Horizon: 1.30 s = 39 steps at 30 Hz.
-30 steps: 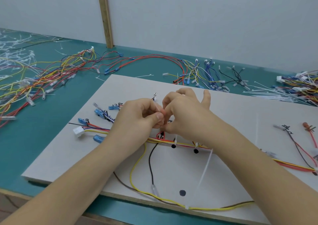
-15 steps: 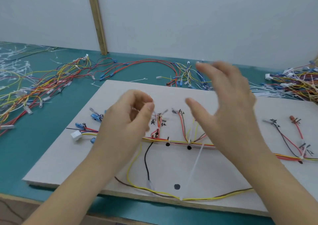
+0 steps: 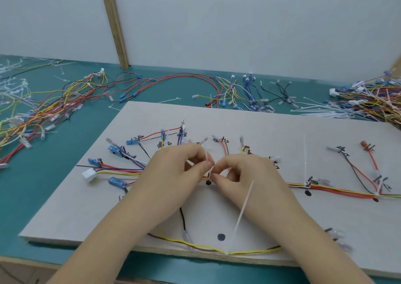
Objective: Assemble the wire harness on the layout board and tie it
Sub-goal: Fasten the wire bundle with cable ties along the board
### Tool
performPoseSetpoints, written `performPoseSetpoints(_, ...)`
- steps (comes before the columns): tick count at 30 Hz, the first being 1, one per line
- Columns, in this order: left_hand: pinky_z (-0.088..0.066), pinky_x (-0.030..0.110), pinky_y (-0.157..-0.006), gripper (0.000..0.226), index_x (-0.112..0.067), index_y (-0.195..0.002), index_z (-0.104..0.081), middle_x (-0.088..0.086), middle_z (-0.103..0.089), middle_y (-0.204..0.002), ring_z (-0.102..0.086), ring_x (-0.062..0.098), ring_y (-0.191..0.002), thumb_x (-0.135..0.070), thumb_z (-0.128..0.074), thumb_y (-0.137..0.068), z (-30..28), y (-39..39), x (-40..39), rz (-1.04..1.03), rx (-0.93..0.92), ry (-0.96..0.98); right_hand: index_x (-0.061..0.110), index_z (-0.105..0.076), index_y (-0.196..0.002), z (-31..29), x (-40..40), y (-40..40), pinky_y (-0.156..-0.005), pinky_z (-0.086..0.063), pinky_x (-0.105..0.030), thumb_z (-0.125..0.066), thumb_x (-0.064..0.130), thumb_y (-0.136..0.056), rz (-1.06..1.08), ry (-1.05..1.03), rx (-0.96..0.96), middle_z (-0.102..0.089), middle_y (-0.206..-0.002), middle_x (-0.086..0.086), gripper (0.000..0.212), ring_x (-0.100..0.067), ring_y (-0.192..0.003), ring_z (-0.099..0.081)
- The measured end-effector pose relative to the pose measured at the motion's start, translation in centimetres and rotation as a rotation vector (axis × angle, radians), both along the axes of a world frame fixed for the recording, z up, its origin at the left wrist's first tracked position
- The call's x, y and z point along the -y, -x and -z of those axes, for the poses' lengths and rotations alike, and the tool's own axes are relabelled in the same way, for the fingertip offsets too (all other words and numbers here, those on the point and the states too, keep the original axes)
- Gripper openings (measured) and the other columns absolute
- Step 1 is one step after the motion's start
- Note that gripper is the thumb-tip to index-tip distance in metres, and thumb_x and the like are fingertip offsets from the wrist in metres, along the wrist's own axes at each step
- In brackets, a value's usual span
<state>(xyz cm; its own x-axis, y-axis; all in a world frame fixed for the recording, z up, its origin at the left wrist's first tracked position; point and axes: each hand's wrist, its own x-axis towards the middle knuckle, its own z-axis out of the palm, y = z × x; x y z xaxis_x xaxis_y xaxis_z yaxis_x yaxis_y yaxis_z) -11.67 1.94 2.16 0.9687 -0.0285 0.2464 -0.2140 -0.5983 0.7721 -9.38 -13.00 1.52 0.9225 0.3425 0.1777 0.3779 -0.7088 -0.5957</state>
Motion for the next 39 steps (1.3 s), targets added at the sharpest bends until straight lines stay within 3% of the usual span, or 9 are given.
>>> performPoseSetpoints(8,-0.039,0.019,-0.061,0.014,-0.025,-0.068,-0.065,-0.005,-0.065,-0.068,-0.054,0.012,-0.067,-0.026,-0.063,-0.082,0.8,1.1,-0.5,0.054,0.075,-0.013,0.032,-0.066,-0.084,0.2,-0.2,0.4,-0.064,-0.045,-0.028,-0.057,0.034,-0.082,-0.022,0.076,0.095,-0.043,-0.047,0.009,0.01,-0.012,-0.063,-0.045)
performPoseSetpoints(13,-0.038,0.024,-0.06,0.018,-0.014,-0.065,-0.058,0.004,-0.058,-0.066,-0.05,0.018,-0.066,-0.029,-0.053,-0.073,1.6,1.1,0.1,0.046,0.121,0.019,0.028,-0.063,-0.097,0.5,-0.5,0.6,-0.063,-0.044,-0.028,-0.048,0.038,-0.087,-0.009,0.204,0.194,-0.064,-0.078,0.001,0.021,-0.021,-0.08,-0.058)
performPoseSetpoints(18,-0.04,0.038,-0.066,0.019,-0.012,-0.063,-0.056,0.01,-0.058,-0.064,-0.051,0.021,-0.064,-0.028,-0.053,-0.072,1.9,0.8,0.3,0.024,0.107,0.082,0.024,-0.059,-0.098,1.1,-1.1,0.7,-0.062,-0.041,-0.031,-0.045,0.035,-0.087,0.021,0.283,0.243,-0.066,-0.085,-0.001,0.021,-0.027,-0.085,-0.059)
performPoseSetpoints(25,-0.042,0.05,-0.066,0.018,-0.011,-0.062,-0.053,0.014,-0.055,-0.064,-0.051,0.03,-0.066,-0.026,-0.054,-0.072,1.8,0.9,0.5,0.049,0.062,0.159,0.024,-0.059,-0.096,0.9,-1.0,0.8,-0.063,-0.041,-0.032,-0.047,0.035,-0.085,0.044,0.239,0.251,-0.067,-0.086,0.0,0.019,-0.026,-0.085,-0.059)
performPoseSetpoints(28,-0.045,0.046,-0.066,0.016,-0.012,-0.065,-0.056,0.012,-0.059,-0.066,-0.054,0.028,-0.066,-0.026,-0.054,-0.072,1.6,0.8,0.8,0.042,0.058,0.208,0.024,-0.06,-0.093,0.6,-0.8,0.8,-0.061,-0.038,-0.031,-0.048,0.034,-0.086,0.018,0.211,0.284,-0.066,-0.084,-0.001,0.018,-0.025,-0.084,-0.058)
performPoseSetpoints(31,-0.047,0.021,-0.056,0.004,-0.022,-0.072,-0.058,-0.004,-0.06,-0.063,-0.055,0.008,-0.054,-0.022,-0.055,-0.074,0.9,1.5,1.1,-0.046,0.171,0.457,0.03,-0.063,-0.092,-0.1,0.2,0.8,-0.064,-0.039,-0.029,-0.053,0.035,-0.087,-0.056,0.13,0.22,-0.061,-0.07,0.008,0.012,-0.012,-0.074,-0.054)
performPoseSetpoints(33,-0.044,0.014,-0.049,0.006,-0.03,-0.08,-0.059,-0.008,-0.058,-0.066,-0.053,0.005,-0.05,-0.027,-0.056,-0.076,0.0,2.5,1.0,-0.072,0.287,0.579,0.035,-0.064,-0.082,-0.9,1.7,0.6,-0.059,-0.038,-0.019,-0.06,0.035,-0.082,-0.048,-0.001,0.114,-0.055,-0.059,0.011,0.003,-0.004,-0.063,-0.05)
performPoseSetpoints(36,-0.043,0.016,-0.043,0.013,-0.034,-0.08,-0.064,-0.007,-0.057,-0.061,-0.053,0.006,-0.046,-0.029,-0.053,-0.074,-0.8,2.9,1.7,0.012,0.175,0.514,0.034,-0.059,-0.065,-1.5,4.2,0.0,-0.058,-0.038,-0.012,-0.06,0.035,-0.074,0.057,-0.1,0.123,-0.06,-0.068,0.019,0.009,0.001,-0.058,-0.051)
performPoseSetpoints(39,-0.043,0.017,-0.042,0.017,-0.029,-0.082,-0.062,-0.014,-0.057,-0.069,-0.053,0.004,-0.044,-0.014,-0.053,-0.086,-0.8,1.6,3.1,0.037,0.009,0.286,0.035,-0.059,-0.063,-1.2,4.9,-0.2,-0.06,-0.037,-0.01,-0.064,0.026,-0.077,0.086,-0.004,0.102,-0.058,-0.058,0.009,0.018,0.005,-0.064,-0.051)
